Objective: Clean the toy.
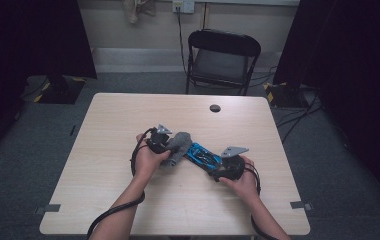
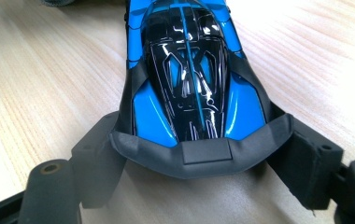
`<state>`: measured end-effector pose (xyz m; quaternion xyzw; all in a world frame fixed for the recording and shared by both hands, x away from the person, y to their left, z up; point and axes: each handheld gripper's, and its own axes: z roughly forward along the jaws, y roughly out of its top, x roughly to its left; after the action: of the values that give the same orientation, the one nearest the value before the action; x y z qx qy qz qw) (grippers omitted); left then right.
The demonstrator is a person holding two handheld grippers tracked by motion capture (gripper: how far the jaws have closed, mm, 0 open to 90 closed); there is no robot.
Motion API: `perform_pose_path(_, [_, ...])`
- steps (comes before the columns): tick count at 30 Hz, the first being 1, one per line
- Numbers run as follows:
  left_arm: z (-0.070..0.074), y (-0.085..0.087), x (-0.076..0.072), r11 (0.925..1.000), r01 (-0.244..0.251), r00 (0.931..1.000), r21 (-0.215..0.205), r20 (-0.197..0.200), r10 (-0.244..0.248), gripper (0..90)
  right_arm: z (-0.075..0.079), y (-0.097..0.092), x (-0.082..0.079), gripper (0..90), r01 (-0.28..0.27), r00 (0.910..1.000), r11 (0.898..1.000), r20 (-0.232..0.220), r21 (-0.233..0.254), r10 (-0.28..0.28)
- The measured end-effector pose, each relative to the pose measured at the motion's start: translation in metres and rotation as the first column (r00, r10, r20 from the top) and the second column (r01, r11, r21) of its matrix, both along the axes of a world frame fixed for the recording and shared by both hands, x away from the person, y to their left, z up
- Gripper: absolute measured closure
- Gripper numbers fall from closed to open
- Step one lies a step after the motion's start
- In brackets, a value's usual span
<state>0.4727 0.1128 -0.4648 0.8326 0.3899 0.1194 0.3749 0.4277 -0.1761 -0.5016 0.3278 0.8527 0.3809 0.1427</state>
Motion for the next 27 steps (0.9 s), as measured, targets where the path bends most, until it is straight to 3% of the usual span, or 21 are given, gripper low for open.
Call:
perform_pose_path(19, [0.002,0.02,-0.012,1.0,-0.003,1.0,0.009,-0.005,0.003,68.4,0.005,-0.001,0.002,19.7,-0.015,0.9991,1.0,-0.041,0.019,0.016])
perform_pose_path(27, [-0.002,0.024,-0.016,0.9999,-0.002,0.9999,0.014,-0.01,0.002,68.4,0.016,-0.003,0.002,18.6,-0.005,0.9998,0.999,-0.02,0.039,0.005])
